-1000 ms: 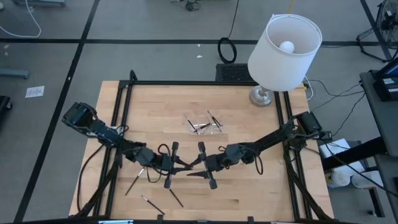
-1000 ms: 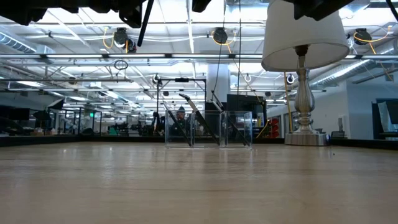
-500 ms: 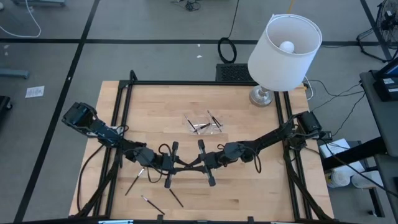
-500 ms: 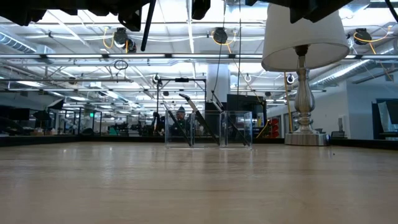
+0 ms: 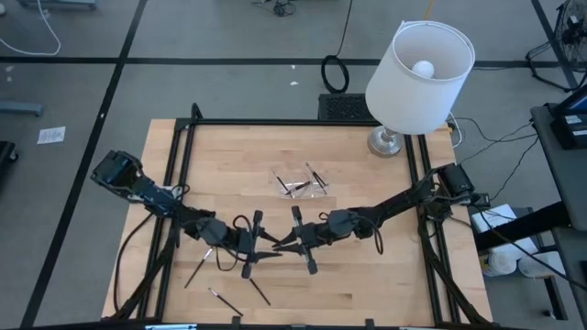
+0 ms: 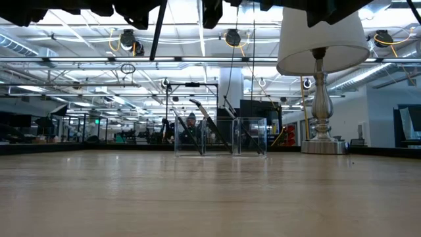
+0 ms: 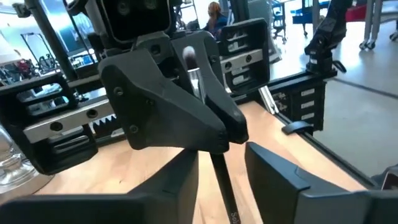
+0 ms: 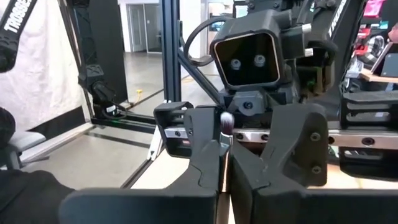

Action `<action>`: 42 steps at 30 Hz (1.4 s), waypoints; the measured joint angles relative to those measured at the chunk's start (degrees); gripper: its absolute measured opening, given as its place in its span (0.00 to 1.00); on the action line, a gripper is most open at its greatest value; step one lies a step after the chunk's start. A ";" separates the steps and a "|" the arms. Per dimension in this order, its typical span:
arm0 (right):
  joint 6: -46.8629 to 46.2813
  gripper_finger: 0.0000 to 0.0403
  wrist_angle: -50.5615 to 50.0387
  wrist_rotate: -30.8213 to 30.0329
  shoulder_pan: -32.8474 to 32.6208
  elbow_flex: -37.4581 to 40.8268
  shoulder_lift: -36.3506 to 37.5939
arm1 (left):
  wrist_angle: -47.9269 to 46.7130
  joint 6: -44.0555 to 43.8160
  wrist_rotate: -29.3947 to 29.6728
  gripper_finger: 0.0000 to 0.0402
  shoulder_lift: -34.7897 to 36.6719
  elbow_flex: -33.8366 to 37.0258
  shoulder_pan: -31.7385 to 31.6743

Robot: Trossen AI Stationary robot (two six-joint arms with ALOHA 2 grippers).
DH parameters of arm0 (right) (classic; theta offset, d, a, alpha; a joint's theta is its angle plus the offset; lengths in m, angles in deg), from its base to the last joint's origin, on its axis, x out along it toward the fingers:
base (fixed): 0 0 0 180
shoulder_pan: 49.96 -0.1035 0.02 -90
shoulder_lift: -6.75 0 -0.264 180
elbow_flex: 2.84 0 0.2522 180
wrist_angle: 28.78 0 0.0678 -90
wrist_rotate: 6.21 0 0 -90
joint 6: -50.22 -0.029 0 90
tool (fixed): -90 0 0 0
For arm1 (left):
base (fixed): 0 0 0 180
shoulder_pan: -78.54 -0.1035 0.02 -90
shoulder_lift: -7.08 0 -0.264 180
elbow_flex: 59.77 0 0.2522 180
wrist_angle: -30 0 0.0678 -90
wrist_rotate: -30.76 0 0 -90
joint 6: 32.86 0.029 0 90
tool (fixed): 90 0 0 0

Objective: Pick & Place Makeup Supplies
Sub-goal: Put the makeup brush into the transparent organizer

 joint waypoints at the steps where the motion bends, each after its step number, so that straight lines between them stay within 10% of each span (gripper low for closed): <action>1: 0.11 0.01 -0.40 -0.04 0.00 0.00 0.00 | -0.26 0.06 0.34 0.37 0.00 0.00 0.19; 19: 2.48 0.01 -6.80 -5.01 1.99 0.02 0.33 | -36.27 -6.59 28.14 0.41 27.18 0.37 17.67; 28: 2.59 0.01 -14.30 -12.40 9.66 -3.00 0.50 | -38.19 -11.82 27.91 0.03 28.14 5.73 24.51; 42: 5.18 0.01 -22.89 -16.80 20.43 -8.33 0.14 | -38.10 -11.53 27.96 0.02 28.11 5.92 24.65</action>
